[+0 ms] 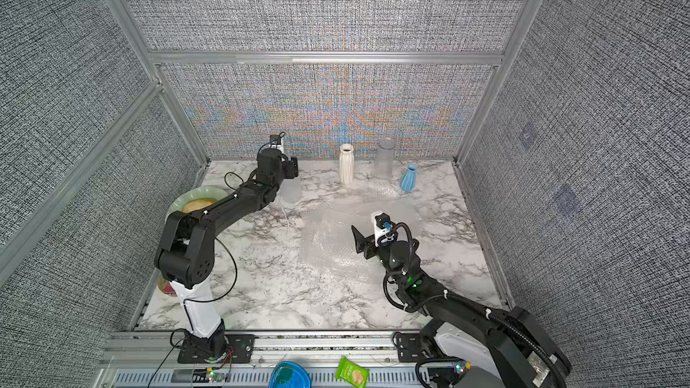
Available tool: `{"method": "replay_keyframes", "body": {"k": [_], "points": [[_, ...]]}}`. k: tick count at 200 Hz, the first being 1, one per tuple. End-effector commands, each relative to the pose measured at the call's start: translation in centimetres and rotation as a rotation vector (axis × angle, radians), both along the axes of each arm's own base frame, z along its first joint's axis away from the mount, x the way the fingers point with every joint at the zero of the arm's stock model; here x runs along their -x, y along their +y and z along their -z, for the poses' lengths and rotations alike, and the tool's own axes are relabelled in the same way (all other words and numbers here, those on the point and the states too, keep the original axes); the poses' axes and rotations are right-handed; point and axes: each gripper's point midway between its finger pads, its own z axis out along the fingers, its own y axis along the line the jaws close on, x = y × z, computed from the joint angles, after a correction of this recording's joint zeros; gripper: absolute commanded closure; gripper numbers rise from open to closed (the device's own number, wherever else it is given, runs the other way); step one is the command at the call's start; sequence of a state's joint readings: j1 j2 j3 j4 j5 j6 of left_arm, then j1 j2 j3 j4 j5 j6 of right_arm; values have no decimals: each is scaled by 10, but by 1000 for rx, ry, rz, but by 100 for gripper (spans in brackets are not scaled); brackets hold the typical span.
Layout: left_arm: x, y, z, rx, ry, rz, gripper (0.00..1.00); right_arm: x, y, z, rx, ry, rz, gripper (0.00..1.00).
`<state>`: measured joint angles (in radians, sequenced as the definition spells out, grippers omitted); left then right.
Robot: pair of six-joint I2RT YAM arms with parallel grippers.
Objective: Unwrap the vase from the bubble wrap
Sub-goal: Place the vase at the center of the board, then reset both arms
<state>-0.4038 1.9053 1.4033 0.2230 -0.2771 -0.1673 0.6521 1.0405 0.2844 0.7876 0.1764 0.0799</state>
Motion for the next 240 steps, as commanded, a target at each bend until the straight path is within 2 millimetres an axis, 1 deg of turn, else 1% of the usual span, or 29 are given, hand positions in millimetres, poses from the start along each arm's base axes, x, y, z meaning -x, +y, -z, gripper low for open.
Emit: {"method": "replay_keyframes", "body": {"k": [1,21,51,53,56,80,106,114,119,127,139,150,153,156,168,172,173,174,178,181,184,191,202,211,213,215,222,226,240], "points": [[0,1,-10,32,-26,-1,17,-1,-3,-4,-7,-5,11,15],[2,5,-20,45,-38,-4,11,-3,-6,-10,0,-15,29,15],[11,13,-40,64,-64,-7,8,-11,-25,-18,19,-28,126,13],[12,15,-42,65,-66,-9,7,-11,-27,-19,21,-30,136,13],[14,16,-45,65,-70,-10,1,-12,-30,-20,23,-34,147,13],[32,29,-62,66,-97,-33,1,-17,-59,-27,25,-57,280,10],[60,47,-76,54,-111,-60,1,-20,-97,-32,10,-59,437,8],[71,52,-79,52,-114,-65,0,-21,-110,-29,6,-48,486,7],[78,56,-75,50,-107,-75,0,-21,-118,-26,7,-40,515,6],[91,65,-80,57,-119,-89,0,-23,-133,-20,6,-26,566,5],[110,78,-77,55,-123,-120,1,-26,-152,-9,12,-1,641,5],[128,93,-69,55,-119,-160,0,-27,-169,0,17,18,704,4],[135,98,-69,54,-129,-175,1,-28,-174,3,17,23,719,4],[140,102,-69,52,-137,-186,0,-28,-177,5,16,24,728,4],[160,119,-55,17,-154,-223,0,-30,-191,18,33,53,769,4],[166,125,-54,15,-167,-237,0,-31,-193,23,43,62,777,4],[167,125,-55,16,-173,-239,0,-31,-194,24,44,64,779,4],[169,127,-51,13,-167,-242,0,-31,-195,24,44,62,783,4],[175,131,-48,12,-173,-252,0,-31,-200,24,41,55,809,4],[178,133,-44,5,-173,-251,0,-31,-200,26,49,66,809,4],[181,135,-43,1,-181,-252,1,-32,-200,27,61,75,802,4],[189,139,-34,-26,-187,-247,0,-33,-199,25,77,76,796,4],[199,144,-21,-55,-210,-247,1,-33,-204,31,102,88,813,4],[205,150,-13,-67,-239,-264,1,-32,-208,40,129,111,827,4],[206,151,-15,-67,-255,-266,1,-32,-209,42,132,114,831,4],[208,152,-8,-79,-250,-264,1,-31,-210,45,135,120,835,4],[210,154,-5,-83,-293,-264,0,-30,-212,52,133,132,842,4],[212,155,4,-93,-294,-262,0,-29,-213,56,131,138,838,4],[211,168,22,-100,-289,-316,1,-30,-214,71,136,163,838,4]]}}
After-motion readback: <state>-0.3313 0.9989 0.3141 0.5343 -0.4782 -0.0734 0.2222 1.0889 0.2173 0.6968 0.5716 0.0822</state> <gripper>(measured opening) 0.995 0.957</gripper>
